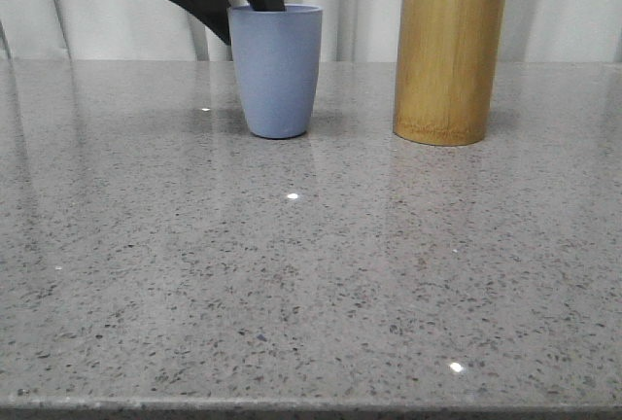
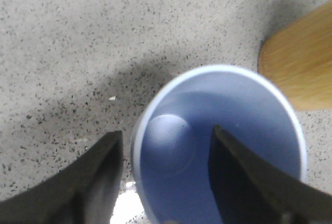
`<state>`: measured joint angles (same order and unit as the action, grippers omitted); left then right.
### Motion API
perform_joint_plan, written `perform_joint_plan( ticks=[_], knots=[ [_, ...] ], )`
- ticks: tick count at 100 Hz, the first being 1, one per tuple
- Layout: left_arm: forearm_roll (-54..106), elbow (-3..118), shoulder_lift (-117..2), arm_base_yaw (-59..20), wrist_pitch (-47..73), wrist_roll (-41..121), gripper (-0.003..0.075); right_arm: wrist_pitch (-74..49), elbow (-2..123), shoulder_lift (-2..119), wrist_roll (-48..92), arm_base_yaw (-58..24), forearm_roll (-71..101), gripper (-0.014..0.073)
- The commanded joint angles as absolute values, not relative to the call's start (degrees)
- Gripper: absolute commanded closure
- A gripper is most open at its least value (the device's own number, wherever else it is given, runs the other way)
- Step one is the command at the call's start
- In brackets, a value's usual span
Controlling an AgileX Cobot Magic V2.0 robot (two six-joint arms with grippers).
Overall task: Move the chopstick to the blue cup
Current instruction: 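Grip the cup rim and slide the cup toward the bamboo holder, then release the cup and raise the left gripper away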
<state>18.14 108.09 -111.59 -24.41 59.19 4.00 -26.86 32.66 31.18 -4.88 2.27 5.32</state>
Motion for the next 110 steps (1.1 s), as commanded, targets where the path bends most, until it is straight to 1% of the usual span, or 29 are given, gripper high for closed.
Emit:
perform_joint_plan(
  ticks=[1,16,44,57,70,83,110],
  knots=[
    [20.2,111.3,-108.3,-24.8,57.7,3.3,0.0316,-23.0,34.9,31.7,-4.4,2.5,5.5,0.0212],
    [20.2,113.8,-108.2,-24.8,60.2,3.3,0.032,-23.0,34.9,31.7,-4.4,2.5,5.5,0.0212],
    [18.4,113.8,-103.8,-24.7,59.7,3.3,0.0325,-23.6,34.9,31.9,-4.4,1.9,5.5,0.0212],
    [14.4,112.5,-100.5,-24.6,59.4,3.2,0.0365,-23.7,35.8,32.9,-4.4,0.3,5.5,0.0212],
    [12.5,109.1,-96.9,-23.6,58.3,1.6,0.0397,-25.4,38.1,35.1,-4.4,-1.0,5.4,0.0212],
    [12.4,104.0,-92.2,-21.1,56.6,1.6,0.0397,-25.8,41.4,37.6,-4.4,-2.7,5.4,0.0212],
    [12.4,89.3,-80.0,-16.5,50.9,1.6,0.0397,-27.8,50.0,44.3,-3.8,-7.4,5.4,0.0212]
  ],
)
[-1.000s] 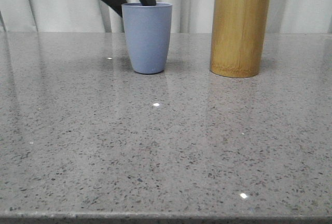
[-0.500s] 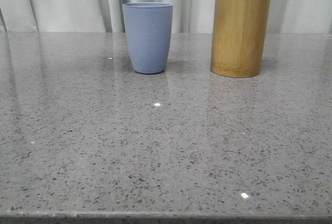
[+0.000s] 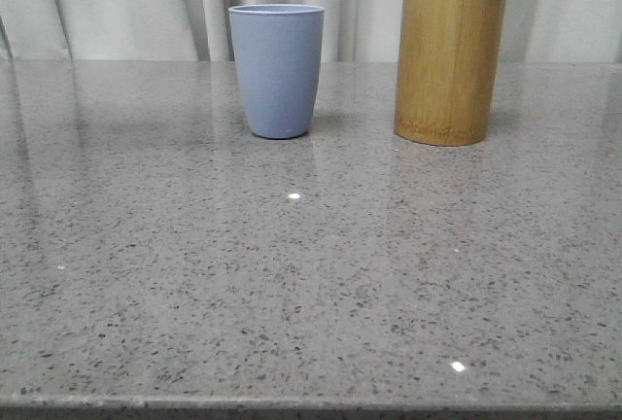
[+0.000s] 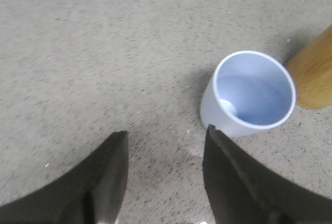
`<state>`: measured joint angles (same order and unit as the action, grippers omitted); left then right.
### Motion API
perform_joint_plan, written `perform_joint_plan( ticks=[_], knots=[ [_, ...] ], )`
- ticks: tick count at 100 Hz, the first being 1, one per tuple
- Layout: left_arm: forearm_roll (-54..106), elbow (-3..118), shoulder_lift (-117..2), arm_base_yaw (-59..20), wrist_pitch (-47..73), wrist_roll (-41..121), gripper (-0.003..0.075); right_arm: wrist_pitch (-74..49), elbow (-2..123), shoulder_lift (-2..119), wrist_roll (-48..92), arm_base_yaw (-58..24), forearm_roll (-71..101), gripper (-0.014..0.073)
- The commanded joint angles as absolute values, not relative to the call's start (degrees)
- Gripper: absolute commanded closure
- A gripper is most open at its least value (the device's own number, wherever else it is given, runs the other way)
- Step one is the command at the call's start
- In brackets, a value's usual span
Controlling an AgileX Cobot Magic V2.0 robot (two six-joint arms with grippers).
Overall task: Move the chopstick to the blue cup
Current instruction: 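Release the cup and raise the left gripper away, then lower the right gripper over the bamboo holder around the pink stick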
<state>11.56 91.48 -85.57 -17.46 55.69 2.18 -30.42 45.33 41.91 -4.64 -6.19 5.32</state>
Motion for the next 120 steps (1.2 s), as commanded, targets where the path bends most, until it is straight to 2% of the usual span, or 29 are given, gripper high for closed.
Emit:
perform_joint_plan(
  ticks=[1,27,48,87,120],
  knots=[
    [12.4,88.9,-79.7,-16.3,50.8,1.6,0.0397,-28.0,50.6,44.8,-3.8,-7.5,5.4,0.0211],
    [12.2,76.1,-68.8,-14.8,46.0,1.6,0.0397,-30.6,61.6,55.8,-2.4,-13.2,5.4,0.0208],
    [12.2,70.7,-63.2,-14.8,45.9,1.6,0.0397,-30.5,70.5,65.1,-2.3,-18.0,5.4,0.0208],
    [12.1,68.9,-58.5,-14.8,46.7,1.6,0.0397,-30.5,85.3,80.3,-2.3,-20.2,5.5,0.0209],
    [12.1,68.9,-58.3,-14.8,46.9,1.6,0.0397,-30.5,91.0,88.1,-2.3,-20.2,5.5,0.0209]
  ],
)
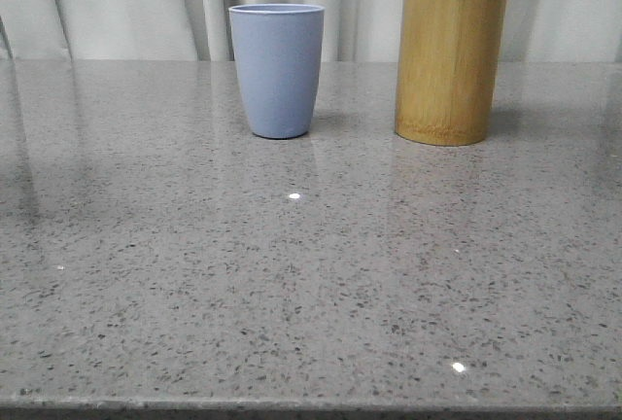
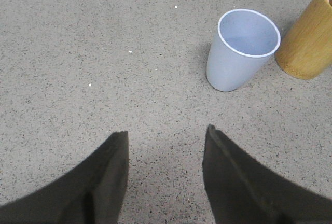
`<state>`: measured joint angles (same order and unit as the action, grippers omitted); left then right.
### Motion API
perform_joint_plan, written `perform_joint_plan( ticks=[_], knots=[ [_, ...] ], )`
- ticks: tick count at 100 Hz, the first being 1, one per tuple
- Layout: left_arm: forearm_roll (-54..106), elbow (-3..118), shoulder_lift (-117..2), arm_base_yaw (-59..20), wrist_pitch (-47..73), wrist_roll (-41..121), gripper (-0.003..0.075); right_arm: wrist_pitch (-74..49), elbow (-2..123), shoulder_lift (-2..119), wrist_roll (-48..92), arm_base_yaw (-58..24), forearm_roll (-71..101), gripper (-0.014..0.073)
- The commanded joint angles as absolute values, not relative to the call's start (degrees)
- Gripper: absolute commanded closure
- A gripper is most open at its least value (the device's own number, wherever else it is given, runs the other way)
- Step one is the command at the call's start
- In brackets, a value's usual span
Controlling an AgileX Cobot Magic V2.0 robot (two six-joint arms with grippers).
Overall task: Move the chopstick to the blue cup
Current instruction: 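Lower the right gripper over the bamboo holder around the pink stick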
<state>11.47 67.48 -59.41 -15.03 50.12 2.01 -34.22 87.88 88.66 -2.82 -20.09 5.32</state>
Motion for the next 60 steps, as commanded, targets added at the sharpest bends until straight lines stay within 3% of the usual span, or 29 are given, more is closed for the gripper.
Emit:
perform_joint_plan(
  ticks=[1,50,60],
  knots=[
    [12.1,68.9,-58.3,-14.8,46.9,1.6,0.0397,-30.5,91.1,88.2,-2.3,-20.2,5.5,0.0209],
    [11.9,68.9,-58.3,-14.8,47.1,1.6,0.0398,-26.6,92.2,93.7,-2.3,-20.2,5.5,0.0215],
    [11.8,68.9,-58.3,-14.8,47.1,1.6,0.0398,-25.6,92.2,93.7,-2.3,-20.1,5.5,0.0292]
  ],
)
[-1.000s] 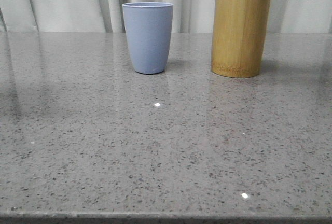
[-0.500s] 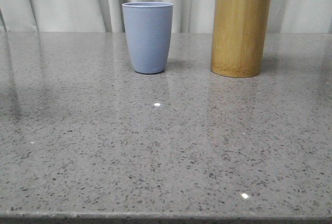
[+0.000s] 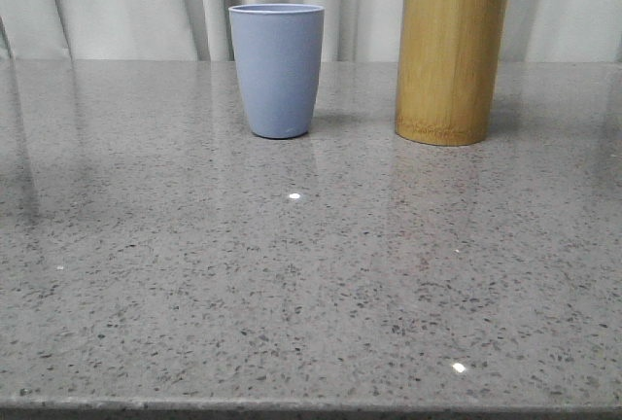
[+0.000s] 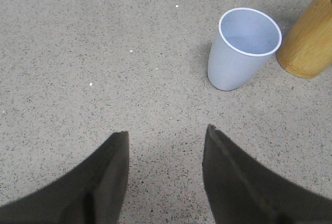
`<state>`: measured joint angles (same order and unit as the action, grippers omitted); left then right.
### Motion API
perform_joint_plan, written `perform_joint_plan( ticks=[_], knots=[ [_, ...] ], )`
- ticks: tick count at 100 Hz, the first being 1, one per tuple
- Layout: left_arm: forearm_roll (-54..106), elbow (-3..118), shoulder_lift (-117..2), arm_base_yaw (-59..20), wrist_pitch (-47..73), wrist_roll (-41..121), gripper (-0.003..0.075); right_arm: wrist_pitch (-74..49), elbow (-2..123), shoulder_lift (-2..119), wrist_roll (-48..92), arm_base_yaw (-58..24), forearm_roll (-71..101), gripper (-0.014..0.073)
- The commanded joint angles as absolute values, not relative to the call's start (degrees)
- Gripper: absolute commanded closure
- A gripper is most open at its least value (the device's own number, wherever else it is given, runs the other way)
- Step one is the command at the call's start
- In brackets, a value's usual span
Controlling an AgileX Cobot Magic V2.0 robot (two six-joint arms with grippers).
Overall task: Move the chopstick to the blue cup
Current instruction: 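Lower the right gripper over the bamboo holder around the pink stick, then grasp the pink stick with the right gripper and lift it out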
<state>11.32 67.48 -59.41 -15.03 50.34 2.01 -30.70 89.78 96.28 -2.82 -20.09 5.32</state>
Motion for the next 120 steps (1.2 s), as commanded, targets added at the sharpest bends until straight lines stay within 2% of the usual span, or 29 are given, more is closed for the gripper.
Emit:
perform_joint_plan(
  ticks=[1,20,35,61,99,120],
  knots=[
    [11.8,68.9,-58.3,-14.8,47.1,1.6,0.0398,-25.5,92.2,93.7,-2.3,-20.1,5.5,0.03],
    [11.8,68.9,-58.3,-14.8,47.1,1.6,0.0398,-25.4,92.2,93.7,-2.3,-20.1,5.5,0.0534],
    [11.8,68.9,-58.3,-14.8,47.2,1.6,0.0398,-25.3,92.2,93.7,-2.3,-20.1,5.5,0.0667],
    [11.8,68.9,-58.3,-14.8,47.4,1.6,0.0398,-25.1,92.2,92.6,-2.3,-20.1,5.4,0.0659],
    [11.8,68.9,-58.3,-14.8,47.4,1.6,0.0398,-21.8,92.2,83.9,-0.8,-20.2,3.5,0.0659],
    [11.8,68.9,-58.3,-14.8,47.4,1.6,0.0398,-18.7,93.4,80.5,1.8,-24.0,3.5,0.0659]
  ],
)
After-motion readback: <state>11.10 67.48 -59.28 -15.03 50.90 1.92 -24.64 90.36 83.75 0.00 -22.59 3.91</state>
